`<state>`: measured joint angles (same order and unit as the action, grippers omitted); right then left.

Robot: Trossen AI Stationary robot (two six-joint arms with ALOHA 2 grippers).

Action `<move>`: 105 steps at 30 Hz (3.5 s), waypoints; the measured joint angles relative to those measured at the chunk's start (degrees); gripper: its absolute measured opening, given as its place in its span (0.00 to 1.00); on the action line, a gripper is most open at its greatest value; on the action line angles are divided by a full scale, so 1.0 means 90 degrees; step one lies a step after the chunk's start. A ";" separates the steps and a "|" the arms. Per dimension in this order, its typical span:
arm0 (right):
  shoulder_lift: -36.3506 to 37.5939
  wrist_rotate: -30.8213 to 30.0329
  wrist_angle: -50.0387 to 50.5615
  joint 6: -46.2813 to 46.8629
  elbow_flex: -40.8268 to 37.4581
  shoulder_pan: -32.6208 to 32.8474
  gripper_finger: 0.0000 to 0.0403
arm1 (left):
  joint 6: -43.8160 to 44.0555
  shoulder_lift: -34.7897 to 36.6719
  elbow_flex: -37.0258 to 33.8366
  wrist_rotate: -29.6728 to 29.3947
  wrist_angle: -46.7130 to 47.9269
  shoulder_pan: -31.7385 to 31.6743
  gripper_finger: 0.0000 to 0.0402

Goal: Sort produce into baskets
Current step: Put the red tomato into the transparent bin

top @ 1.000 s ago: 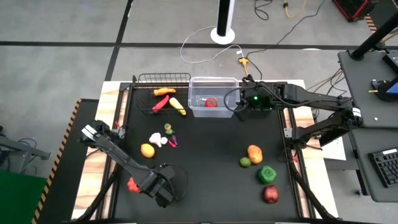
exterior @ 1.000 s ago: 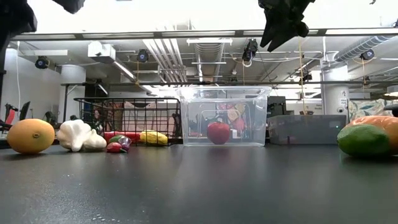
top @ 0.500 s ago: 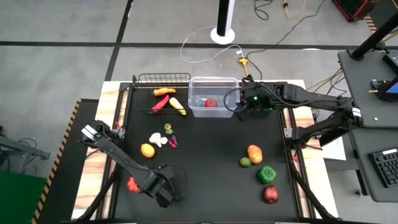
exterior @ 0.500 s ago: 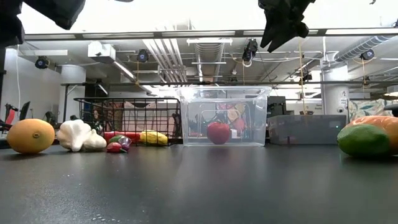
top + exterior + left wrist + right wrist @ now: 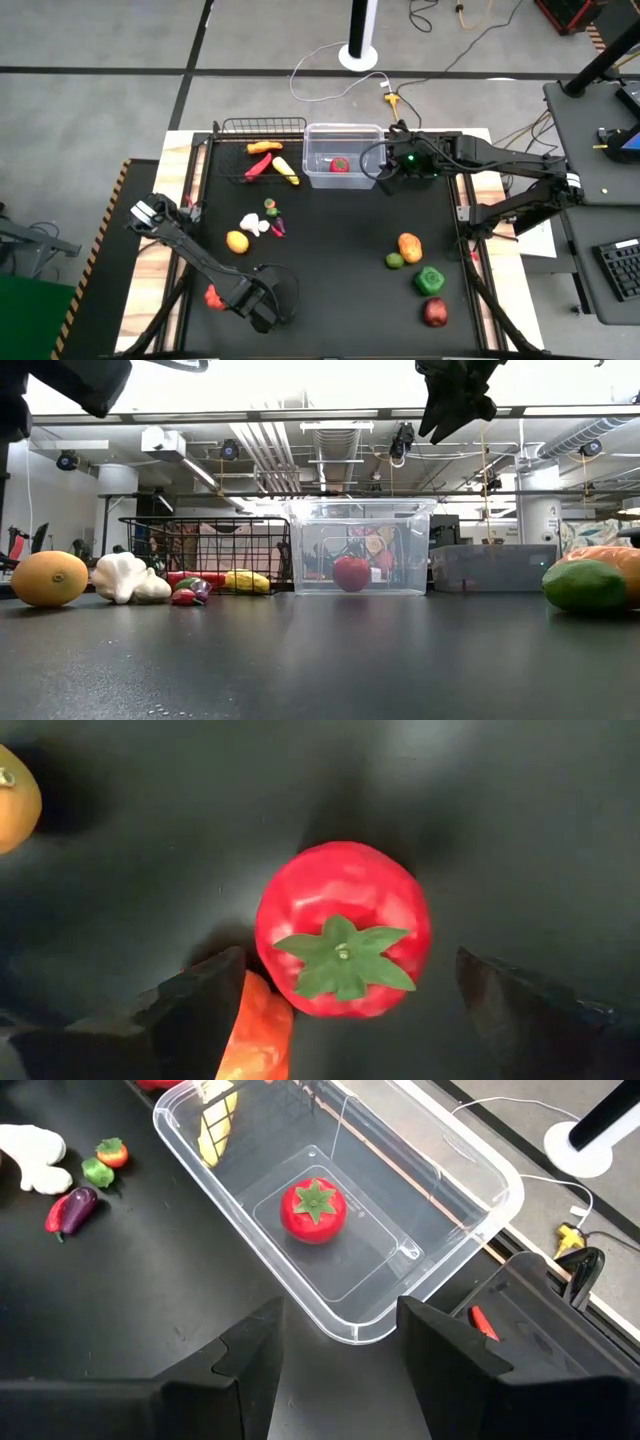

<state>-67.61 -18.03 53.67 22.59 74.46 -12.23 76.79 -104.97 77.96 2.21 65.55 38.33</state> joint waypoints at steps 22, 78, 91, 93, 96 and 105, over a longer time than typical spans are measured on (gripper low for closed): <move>0.0000 -0.0002 0.0000 0.0044 0.0000 0.0000 0.46 | -0.0070 0.0092 -0.0734 -0.0184 -0.0881 0.0000 0.83; 0.0211 -0.0004 0.0005 -0.0539 0.0000 0.0816 0.46 | -1.0763 0.0606 0.1670 -0.1347 -0.3690 -0.6415 0.68; 0.0209 -0.0070 0.0005 -0.0578 0.0000 0.0816 0.46 | -1.0801 -0.0884 0.3593 -0.1346 -0.1676 -0.6801 0.68; 0.0209 -0.0072 0.0005 -0.0578 0.0000 0.0816 0.46 | -1.0884 -0.1229 0.4246 -0.1206 -0.0933 -0.6919 0.68; 0.0209 -0.0072 0.0006 -0.0575 0.0000 0.0816 0.46 | -1.1239 -0.1741 0.5178 -0.0446 -0.0021 -0.7095 0.68; 0.0209 -0.0174 0.0019 -0.0625 0.0000 0.0814 0.46 | -1.2510 -0.2463 0.5897 0.0025 0.0479 -0.7206 0.68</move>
<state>-65.73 -19.59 53.84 16.97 74.46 -4.91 -35.80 -127.13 131.04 2.43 69.86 -26.52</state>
